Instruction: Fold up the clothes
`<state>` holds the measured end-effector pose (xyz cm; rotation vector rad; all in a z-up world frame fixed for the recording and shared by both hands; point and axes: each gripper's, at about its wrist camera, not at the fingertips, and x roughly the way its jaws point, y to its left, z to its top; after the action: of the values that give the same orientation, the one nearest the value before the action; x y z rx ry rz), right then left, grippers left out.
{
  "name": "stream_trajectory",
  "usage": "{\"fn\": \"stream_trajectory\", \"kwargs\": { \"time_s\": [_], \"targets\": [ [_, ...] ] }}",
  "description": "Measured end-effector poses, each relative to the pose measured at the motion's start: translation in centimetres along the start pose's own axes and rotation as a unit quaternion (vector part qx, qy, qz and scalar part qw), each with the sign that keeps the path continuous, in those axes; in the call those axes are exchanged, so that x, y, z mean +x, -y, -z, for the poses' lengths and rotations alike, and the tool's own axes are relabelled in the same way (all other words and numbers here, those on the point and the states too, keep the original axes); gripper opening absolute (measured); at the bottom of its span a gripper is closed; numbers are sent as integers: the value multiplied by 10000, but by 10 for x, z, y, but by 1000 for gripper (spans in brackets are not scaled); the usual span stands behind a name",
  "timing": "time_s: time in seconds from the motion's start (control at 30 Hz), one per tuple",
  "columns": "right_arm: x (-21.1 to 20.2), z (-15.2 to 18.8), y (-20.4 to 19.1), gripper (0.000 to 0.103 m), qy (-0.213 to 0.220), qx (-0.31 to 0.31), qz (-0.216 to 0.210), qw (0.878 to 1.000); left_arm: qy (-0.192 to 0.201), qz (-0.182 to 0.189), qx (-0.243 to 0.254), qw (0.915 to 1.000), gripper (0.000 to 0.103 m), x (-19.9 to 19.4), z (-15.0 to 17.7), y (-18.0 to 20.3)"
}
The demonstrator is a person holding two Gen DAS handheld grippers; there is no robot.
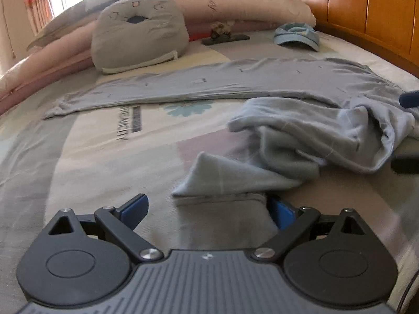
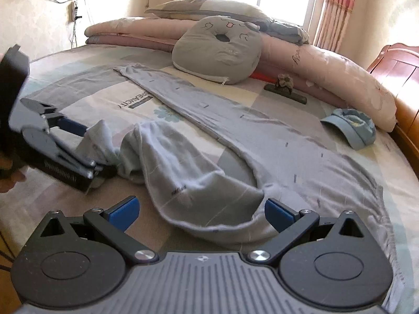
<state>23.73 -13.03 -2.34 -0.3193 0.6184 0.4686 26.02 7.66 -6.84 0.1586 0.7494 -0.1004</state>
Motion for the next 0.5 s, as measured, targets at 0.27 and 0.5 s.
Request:
{"fn": "stream_trajectory", "kwargs": {
  "time_s": [0.27,0.5],
  "targets": [
    [7,3,2,103,-60,216,-24,9997,218,-360,368,9984,98,-3,1,0],
    [-2,19,-3,103,33,209,-103,9997,439,-489,794,9947,83,-4,3,21]
  ]
}}
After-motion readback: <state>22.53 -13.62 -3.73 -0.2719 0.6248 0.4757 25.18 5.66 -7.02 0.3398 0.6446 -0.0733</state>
